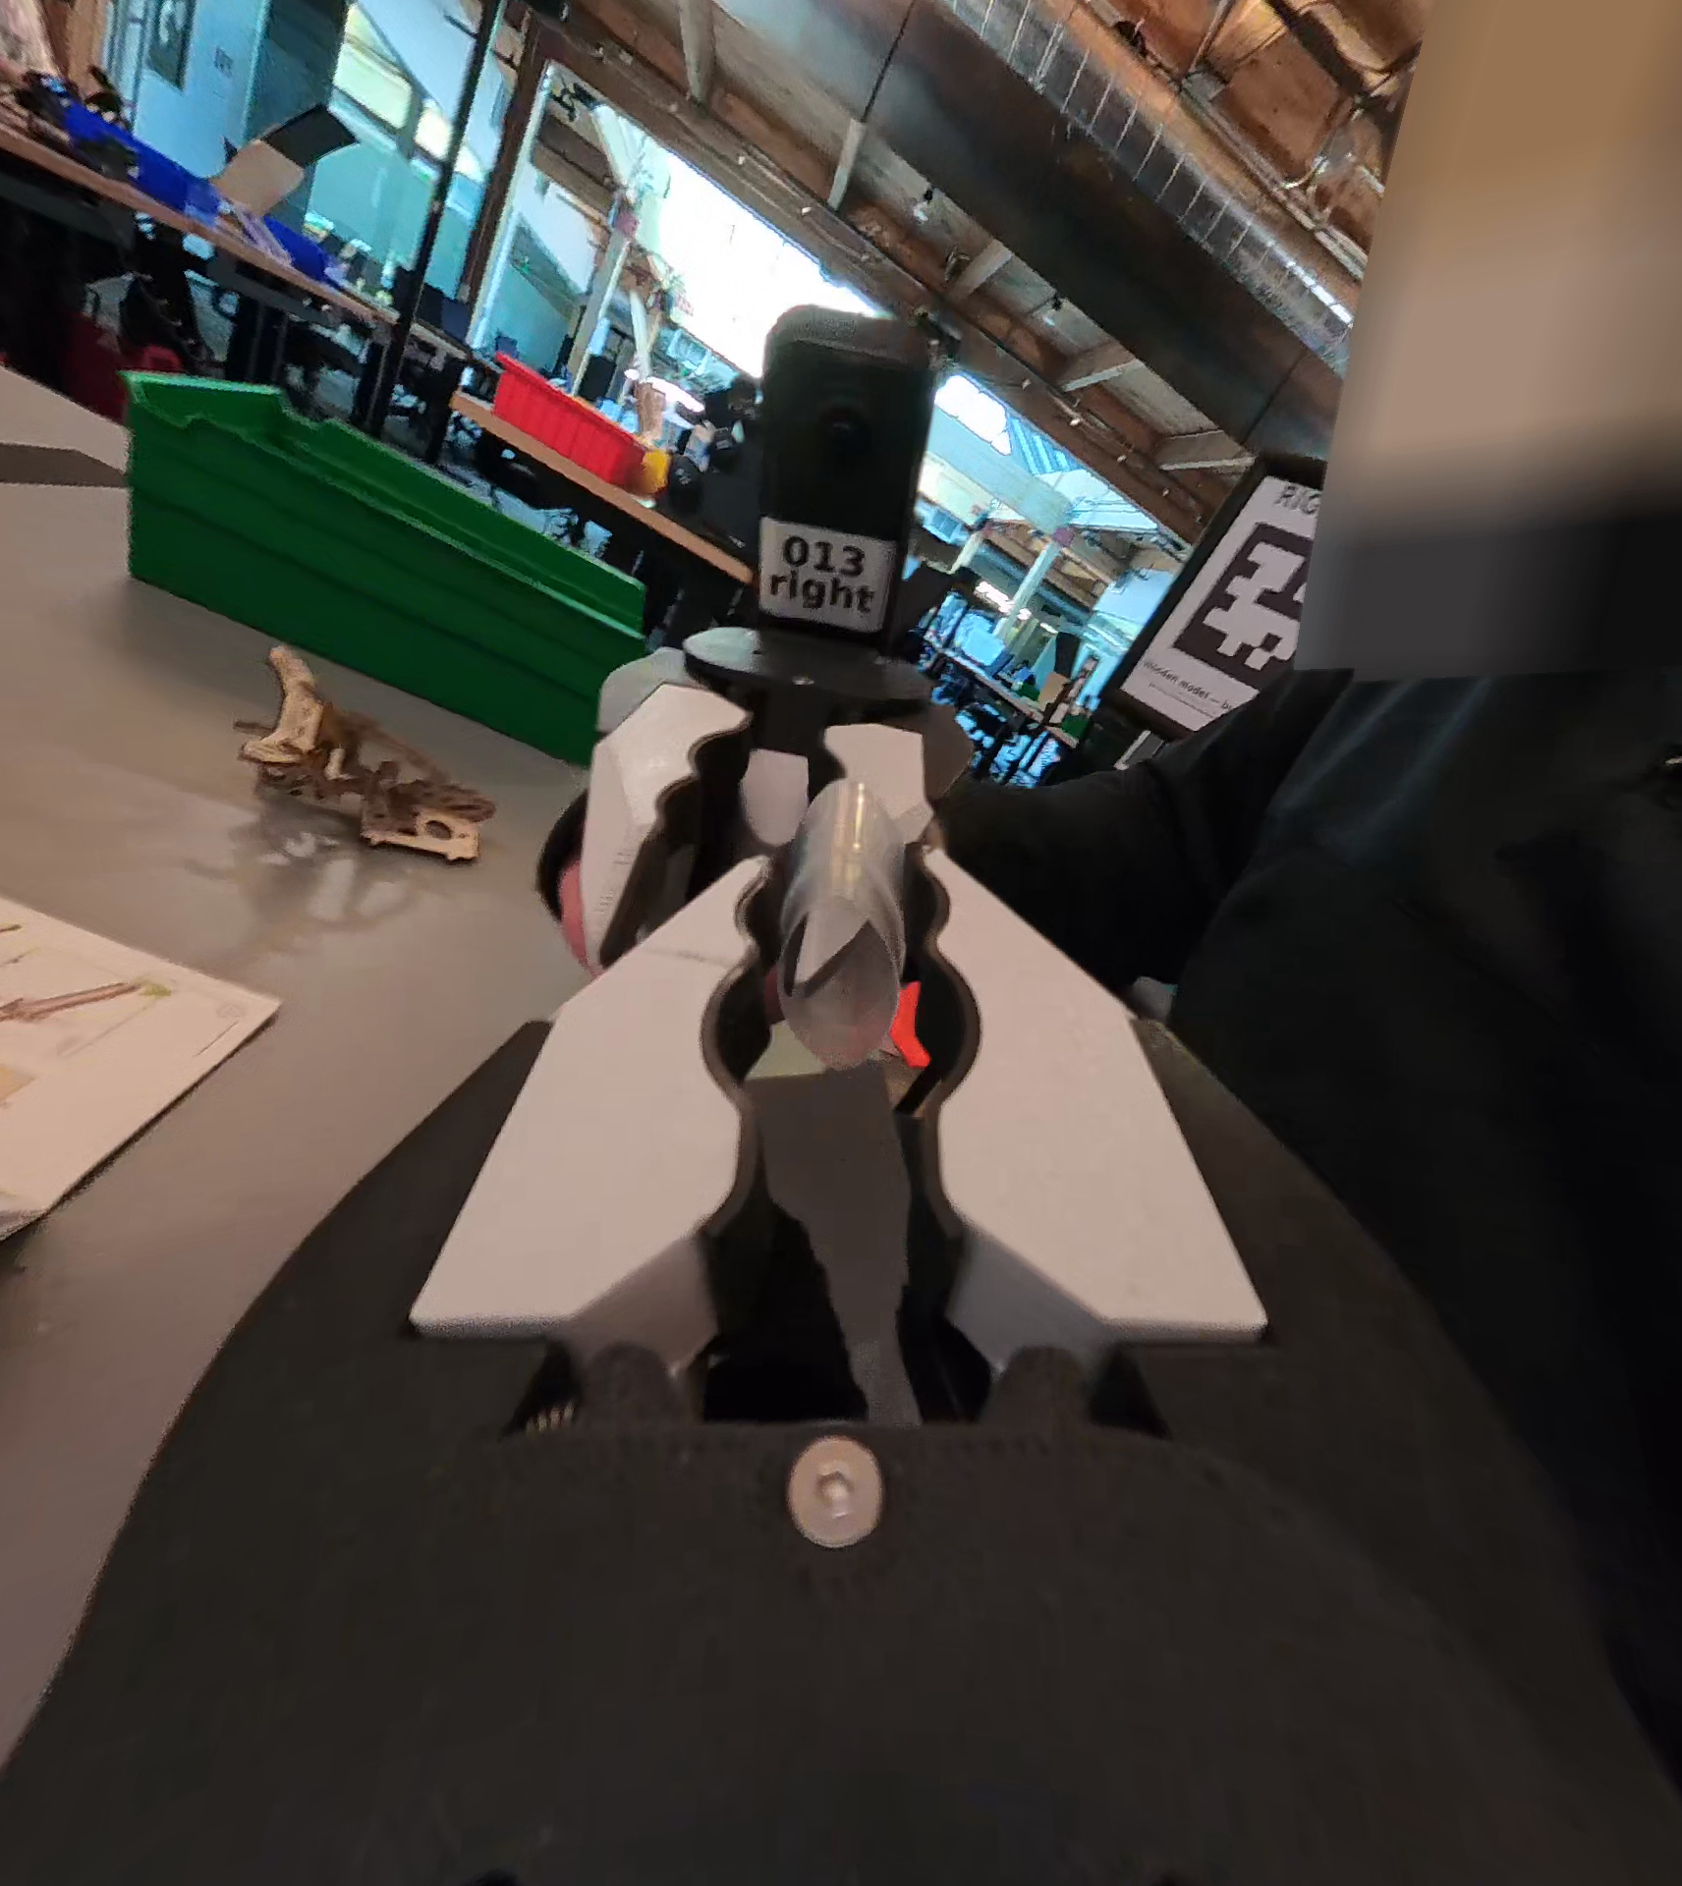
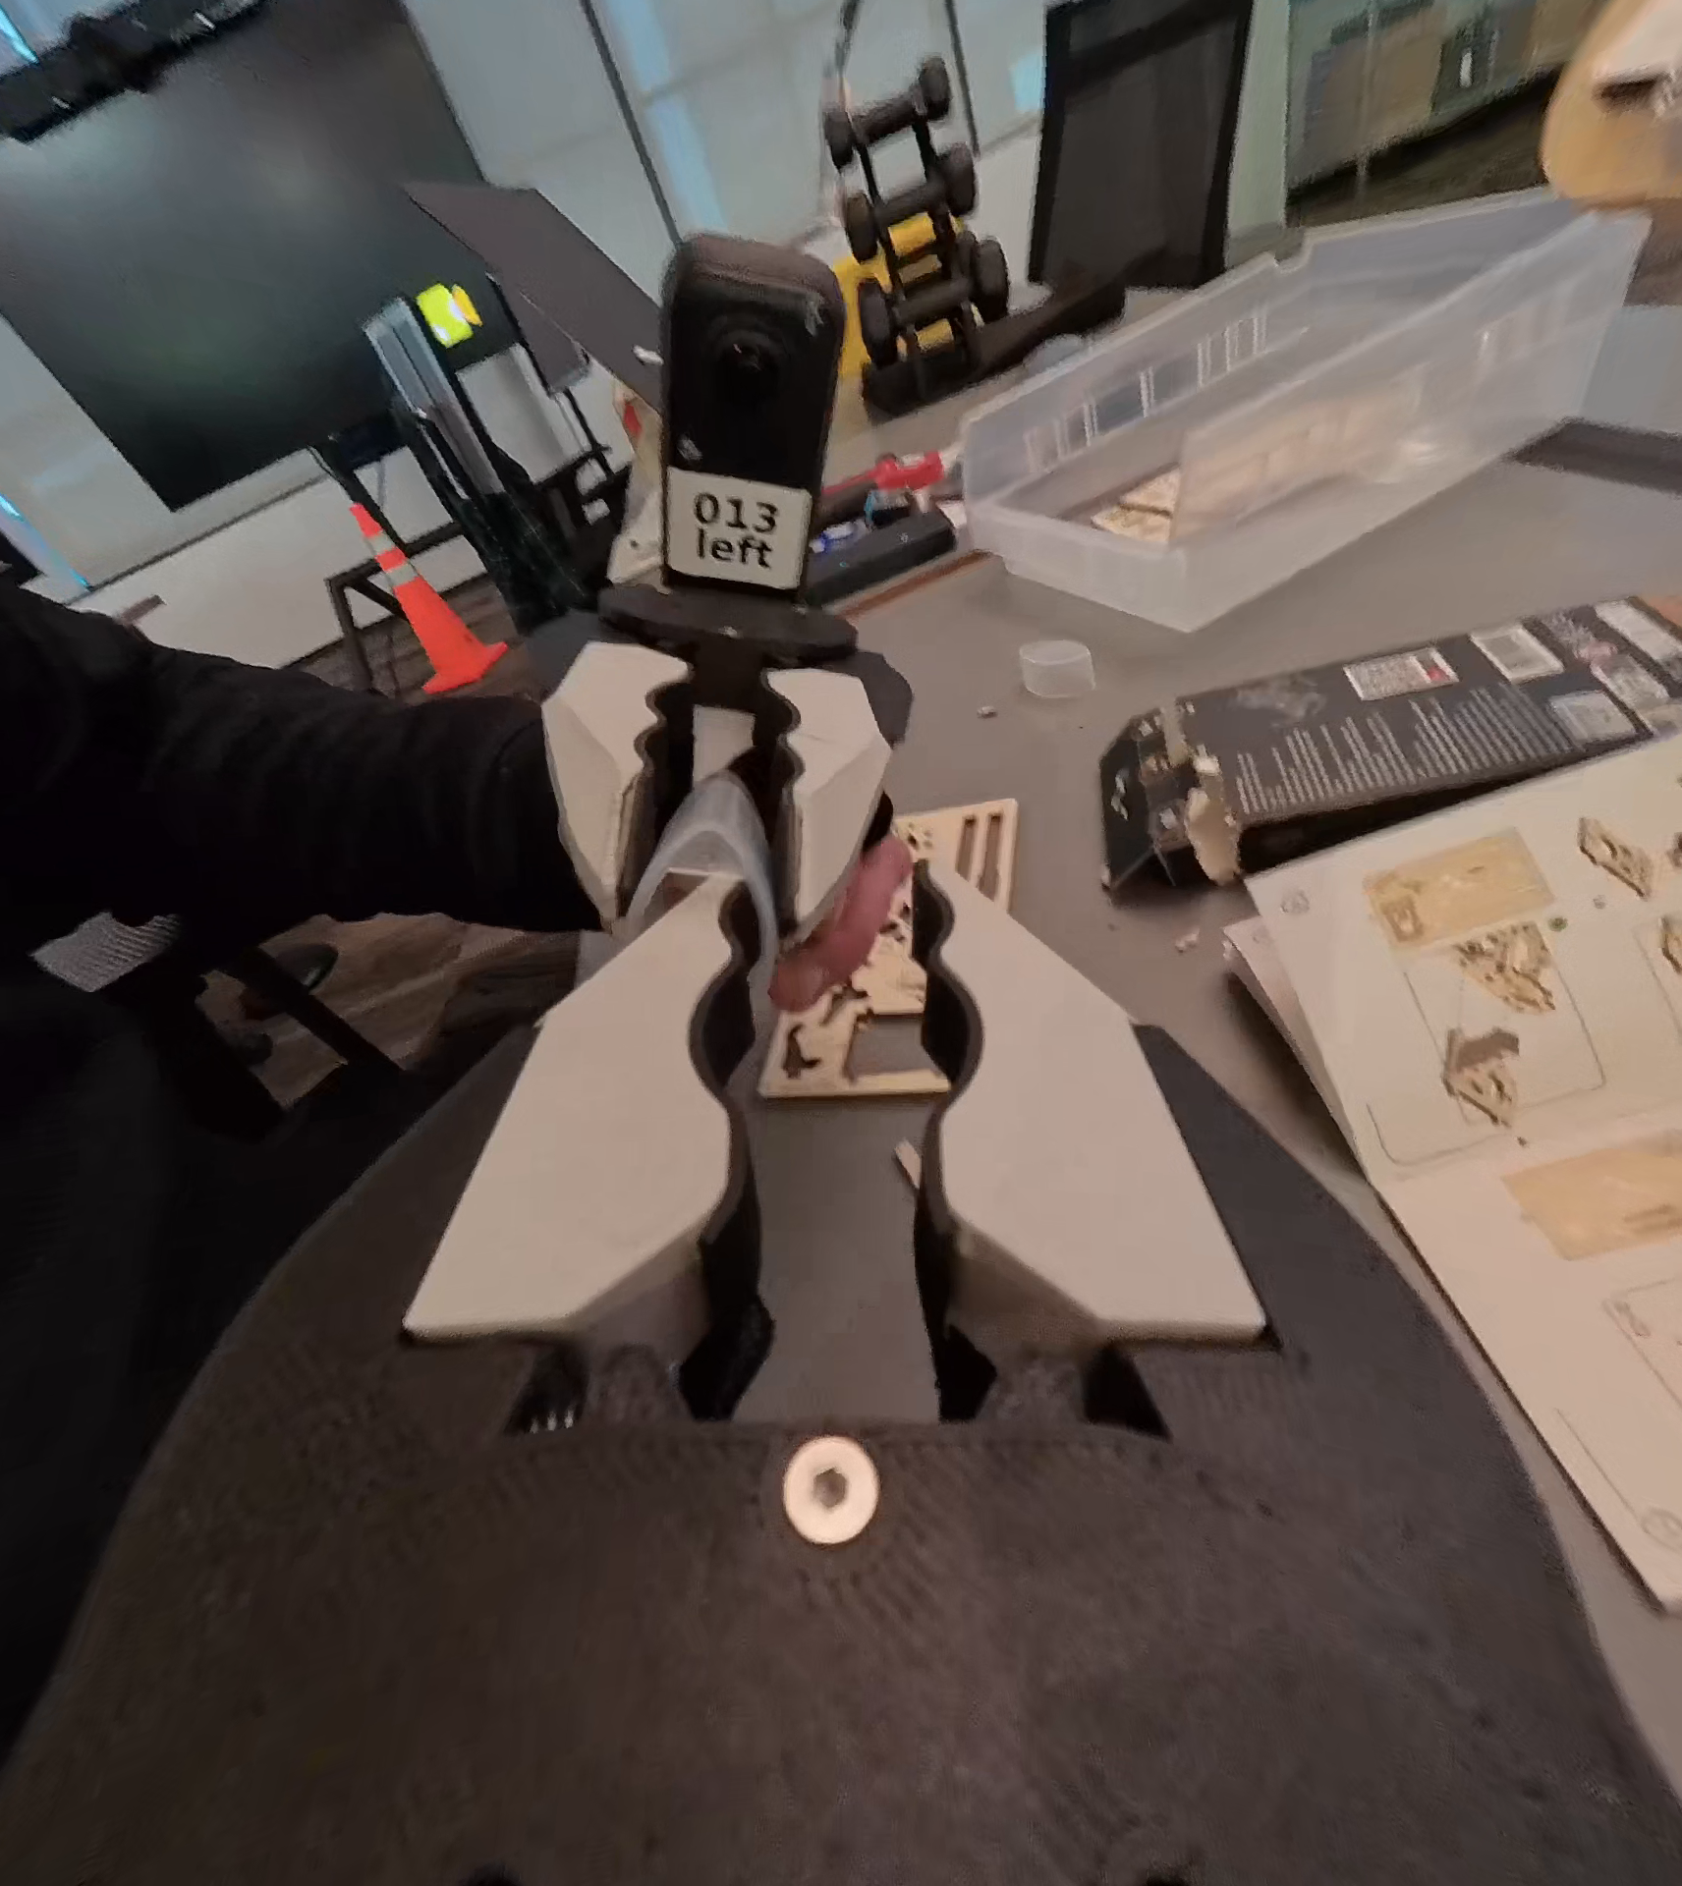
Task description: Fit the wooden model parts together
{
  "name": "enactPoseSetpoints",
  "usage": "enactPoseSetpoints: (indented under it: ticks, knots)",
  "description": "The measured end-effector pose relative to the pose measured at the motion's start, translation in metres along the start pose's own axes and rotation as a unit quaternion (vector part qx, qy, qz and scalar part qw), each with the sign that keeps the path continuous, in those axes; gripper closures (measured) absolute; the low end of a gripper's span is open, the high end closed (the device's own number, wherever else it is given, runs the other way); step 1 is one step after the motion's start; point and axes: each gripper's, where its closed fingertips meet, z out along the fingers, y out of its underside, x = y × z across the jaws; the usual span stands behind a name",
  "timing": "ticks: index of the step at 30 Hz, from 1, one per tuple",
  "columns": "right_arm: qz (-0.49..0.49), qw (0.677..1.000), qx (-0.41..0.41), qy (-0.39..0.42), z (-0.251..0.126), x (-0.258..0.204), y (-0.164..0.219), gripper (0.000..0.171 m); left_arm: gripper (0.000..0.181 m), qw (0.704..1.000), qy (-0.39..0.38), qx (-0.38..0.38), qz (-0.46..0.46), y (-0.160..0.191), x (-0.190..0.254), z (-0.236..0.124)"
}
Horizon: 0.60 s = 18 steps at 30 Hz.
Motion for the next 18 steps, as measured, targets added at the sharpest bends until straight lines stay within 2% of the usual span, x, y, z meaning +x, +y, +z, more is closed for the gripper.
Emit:
enactPoseSetpoints:
  ticks: [1,3,5,7,10,13,16,18]
  knots:
    - [0.004,1.0,-0.014,0.014,-0.002,0.009,0.005,0.144,0.159,1.0,-0.017,-0.001,-0.003,0.002,-0.01,-0.004]
    - [0.016,0.998,-0.044,0.038,-0.012,0.023,0.015,0.131,0.159,0.999,-0.04,0.0,-0.009,0.002,-0.022,-0.018]
    - [0.013,0.996,-0.059,0.058,-0.026,0.03,0.022,0.133,0.159,0.998,-0.057,-0.009,-0.003,0.004,-0.026,-0.026]
    - [-0.028,0.99,-0.115,0.08,-0.037,0.032,0.037,0.13,0.159,0.997,-0.075,-0.028,-0.001,0.006,-0.029,-0.03]
    - [-0.055,0.979,-0.19,0.038,-0.05,-0.002,0.063,0.136,0.159,0.992,-0.103,-0.073,0.015,0.017,-0.029,-0.036]
    - [-0.086,0.959,-0.269,-0.008,-0.071,-0.045,0.108,0.134,0.16,0.987,-0.12,-0.104,0.013,0.029,-0.024,-0.043]
    - [-0.177,0.929,-0.322,-0.033,-0.081,-0.078,0.147,0.131,0.159,0.983,-0.128,-0.131,0.017,0.041,-0.015,-0.045]
    - [-0.246,0.902,-0.35,-0.062,-0.075,-0.095,0.168,0.128,0.159,0.984,-0.12,-0.132,0.014,0.044,-0.008,-0.042]
